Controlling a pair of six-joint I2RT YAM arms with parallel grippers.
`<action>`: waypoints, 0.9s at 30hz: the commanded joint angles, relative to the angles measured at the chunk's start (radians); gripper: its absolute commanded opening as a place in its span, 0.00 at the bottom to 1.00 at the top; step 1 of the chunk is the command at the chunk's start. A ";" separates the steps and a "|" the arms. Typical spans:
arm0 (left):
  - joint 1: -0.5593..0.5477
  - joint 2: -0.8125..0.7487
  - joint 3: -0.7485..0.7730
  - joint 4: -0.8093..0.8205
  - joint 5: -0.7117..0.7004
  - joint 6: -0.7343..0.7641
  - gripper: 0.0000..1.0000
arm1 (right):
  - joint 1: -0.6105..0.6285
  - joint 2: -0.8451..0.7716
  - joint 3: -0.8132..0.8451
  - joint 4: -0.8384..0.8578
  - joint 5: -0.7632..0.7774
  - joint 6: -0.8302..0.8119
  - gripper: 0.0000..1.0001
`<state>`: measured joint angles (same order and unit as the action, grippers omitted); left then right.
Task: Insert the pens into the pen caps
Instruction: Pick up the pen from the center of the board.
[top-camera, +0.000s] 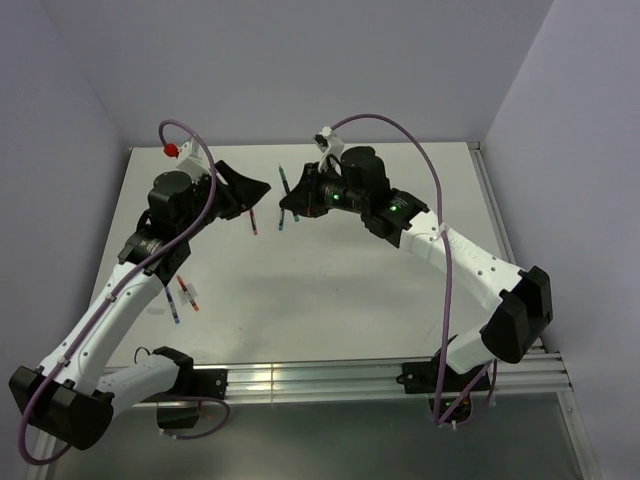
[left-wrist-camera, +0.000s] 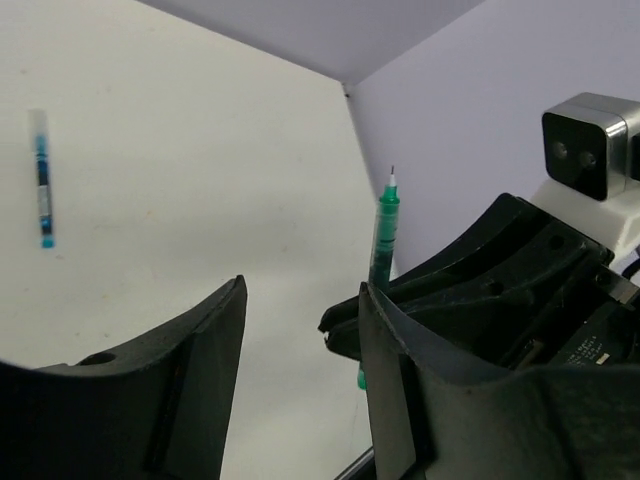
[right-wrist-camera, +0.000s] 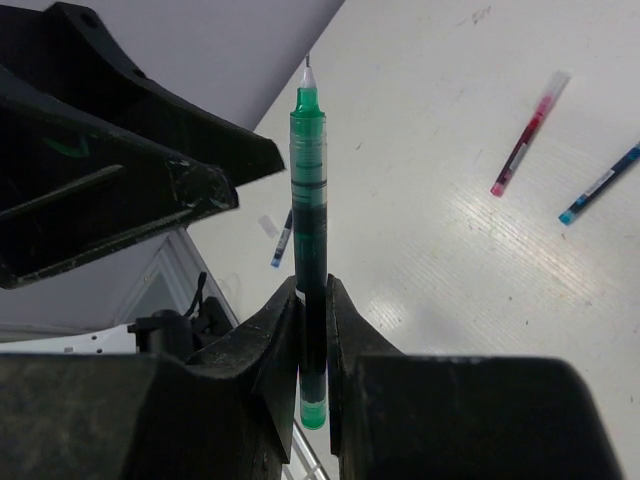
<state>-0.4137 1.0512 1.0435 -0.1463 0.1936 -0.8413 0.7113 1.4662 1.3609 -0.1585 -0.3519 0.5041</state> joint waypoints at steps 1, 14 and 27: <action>-0.004 -0.019 0.073 -0.146 -0.138 0.039 0.53 | -0.018 -0.024 -0.019 0.008 0.004 -0.009 0.00; 0.150 0.022 -0.074 -0.539 -0.478 -0.051 0.48 | -0.036 0.059 -0.036 -0.010 -0.090 -0.038 0.00; 0.269 0.127 -0.201 -0.556 -0.464 -0.001 0.46 | -0.035 0.170 -0.026 0.011 -0.160 -0.027 0.00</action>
<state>-0.1635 1.1667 0.8509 -0.6998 -0.2592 -0.8669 0.6800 1.6093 1.3025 -0.1780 -0.4839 0.4889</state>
